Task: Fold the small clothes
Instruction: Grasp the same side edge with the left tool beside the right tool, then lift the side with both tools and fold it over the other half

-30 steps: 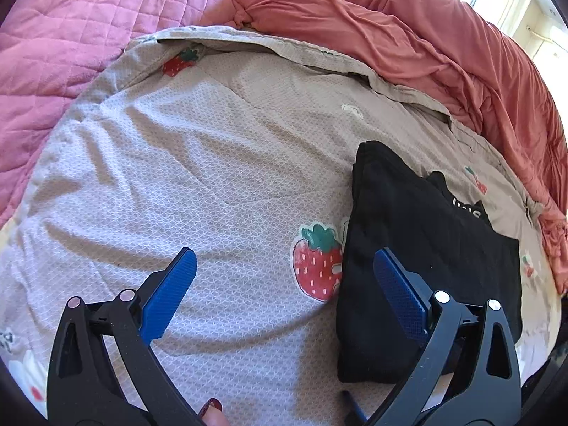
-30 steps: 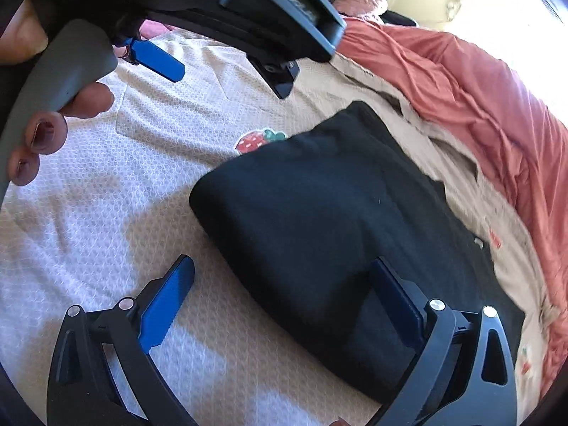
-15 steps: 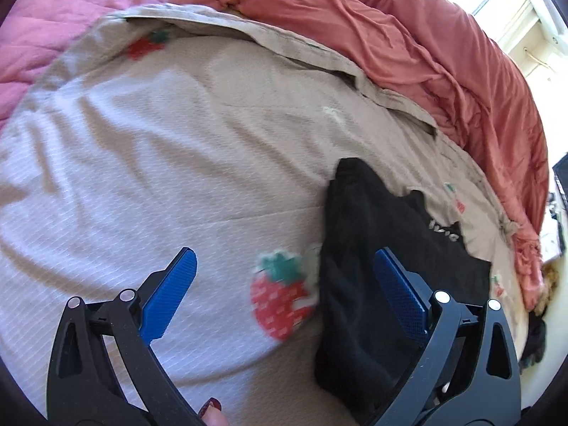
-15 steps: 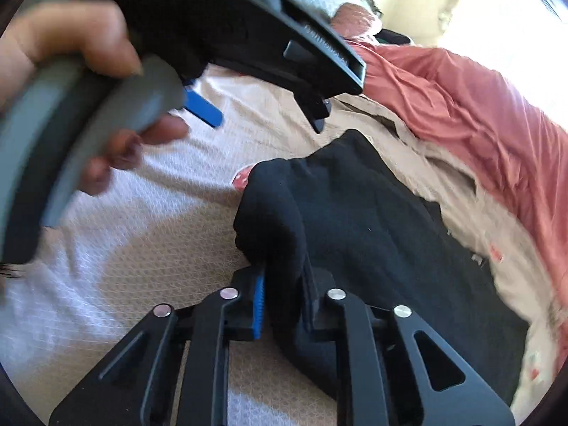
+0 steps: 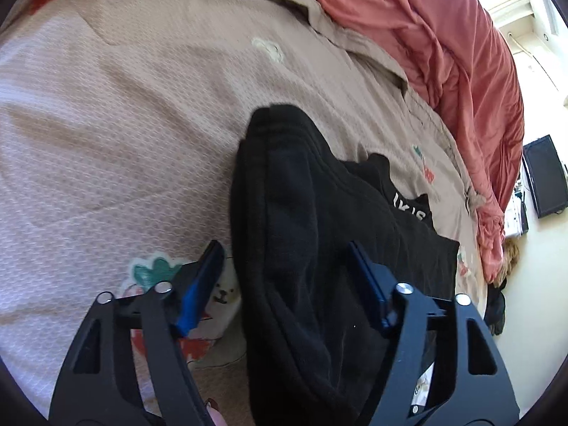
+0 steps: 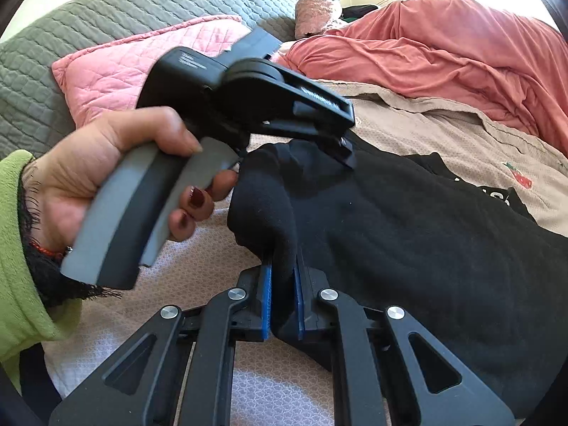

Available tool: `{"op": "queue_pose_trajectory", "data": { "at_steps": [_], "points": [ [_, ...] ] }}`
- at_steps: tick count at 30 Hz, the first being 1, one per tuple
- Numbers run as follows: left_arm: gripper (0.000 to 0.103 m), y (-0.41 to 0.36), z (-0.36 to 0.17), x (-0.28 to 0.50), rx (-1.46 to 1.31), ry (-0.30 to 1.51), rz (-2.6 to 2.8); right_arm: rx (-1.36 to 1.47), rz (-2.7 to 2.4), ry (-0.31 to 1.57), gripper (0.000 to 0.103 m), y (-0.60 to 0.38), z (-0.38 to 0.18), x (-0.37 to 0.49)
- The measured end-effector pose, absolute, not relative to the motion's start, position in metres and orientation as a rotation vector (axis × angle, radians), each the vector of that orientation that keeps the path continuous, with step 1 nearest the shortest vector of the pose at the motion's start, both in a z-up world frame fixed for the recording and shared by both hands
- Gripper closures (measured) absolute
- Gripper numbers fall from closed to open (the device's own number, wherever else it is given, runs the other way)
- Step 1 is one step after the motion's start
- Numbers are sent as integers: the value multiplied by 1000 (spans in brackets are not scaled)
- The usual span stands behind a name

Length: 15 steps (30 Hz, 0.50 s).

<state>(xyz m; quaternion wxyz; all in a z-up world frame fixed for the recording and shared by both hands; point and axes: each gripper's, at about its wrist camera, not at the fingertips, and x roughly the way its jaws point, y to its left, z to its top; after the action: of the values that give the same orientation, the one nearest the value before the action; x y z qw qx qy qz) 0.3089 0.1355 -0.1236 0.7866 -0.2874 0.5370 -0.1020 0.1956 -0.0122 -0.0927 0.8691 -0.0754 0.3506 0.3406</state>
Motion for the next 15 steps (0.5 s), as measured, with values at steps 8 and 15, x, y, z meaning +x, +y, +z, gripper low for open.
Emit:
{"op": "queue_pose_trajectory", "data": {
  "at_steps": [8, 15],
  "points": [
    [85, 134, -119, 309, -686, 1151, -260, -112, 721, 736, 94, -20, -90, 193],
    [92, 125, -86, 299, -661, 1090, -292, -68, 716, 707, 95, -38, -77, 189]
  ]
}}
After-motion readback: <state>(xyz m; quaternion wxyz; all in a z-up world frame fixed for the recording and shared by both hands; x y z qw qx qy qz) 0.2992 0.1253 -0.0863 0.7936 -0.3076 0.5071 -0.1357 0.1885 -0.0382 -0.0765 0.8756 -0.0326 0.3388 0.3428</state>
